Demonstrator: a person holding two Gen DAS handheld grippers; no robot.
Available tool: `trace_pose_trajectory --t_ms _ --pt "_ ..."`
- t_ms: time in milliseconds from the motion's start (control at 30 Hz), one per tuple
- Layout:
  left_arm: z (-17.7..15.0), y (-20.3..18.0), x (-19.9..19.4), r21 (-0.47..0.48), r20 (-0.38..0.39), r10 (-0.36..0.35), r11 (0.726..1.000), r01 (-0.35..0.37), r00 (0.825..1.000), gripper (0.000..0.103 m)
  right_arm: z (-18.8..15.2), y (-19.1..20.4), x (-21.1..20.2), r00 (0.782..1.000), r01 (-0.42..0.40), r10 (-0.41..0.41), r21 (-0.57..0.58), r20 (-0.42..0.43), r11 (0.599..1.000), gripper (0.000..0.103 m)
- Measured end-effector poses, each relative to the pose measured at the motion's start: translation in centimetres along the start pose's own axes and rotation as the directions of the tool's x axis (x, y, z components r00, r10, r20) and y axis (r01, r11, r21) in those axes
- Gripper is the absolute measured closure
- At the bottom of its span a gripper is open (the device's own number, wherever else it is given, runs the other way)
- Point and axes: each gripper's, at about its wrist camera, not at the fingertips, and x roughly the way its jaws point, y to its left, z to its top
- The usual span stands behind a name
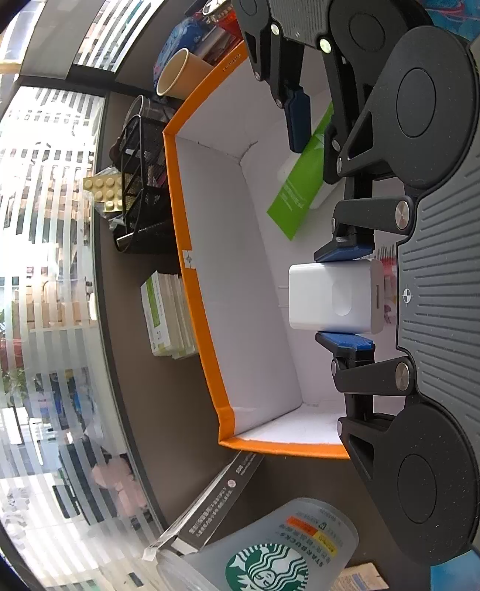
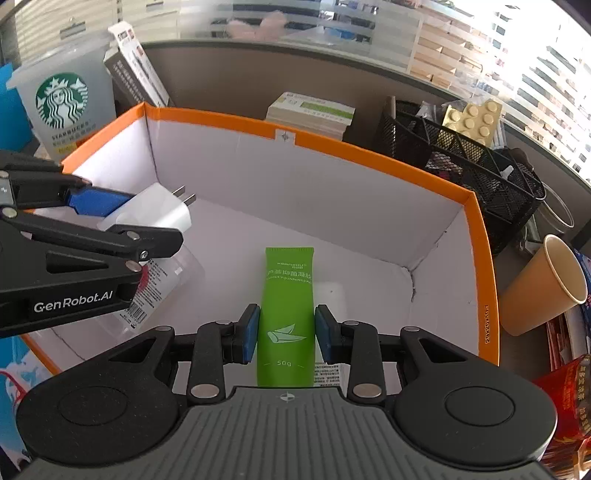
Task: Organize rigid objects
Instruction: 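Open both grippers to release the charger and green tube into the box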
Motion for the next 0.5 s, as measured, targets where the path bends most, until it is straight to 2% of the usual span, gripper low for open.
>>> trace_pose_trajectory --t_ms 333,500 --pt "0.4 -2.4 0.2 0.019 -0.023 -0.057 0.998 0.057 0.998 0.066 -0.5 -0.1 0.4 0.999 0.012 -0.012 -0.014 -0.042 1.000 0.073" --pt "0.4 -3.2 0.4 0.042 -0.025 -0.036 0.998 0.037 0.999 0.066 -0.7 -0.7 0.3 0.997 0.059 -0.061 -0.039 -0.054 0.998 0.070"
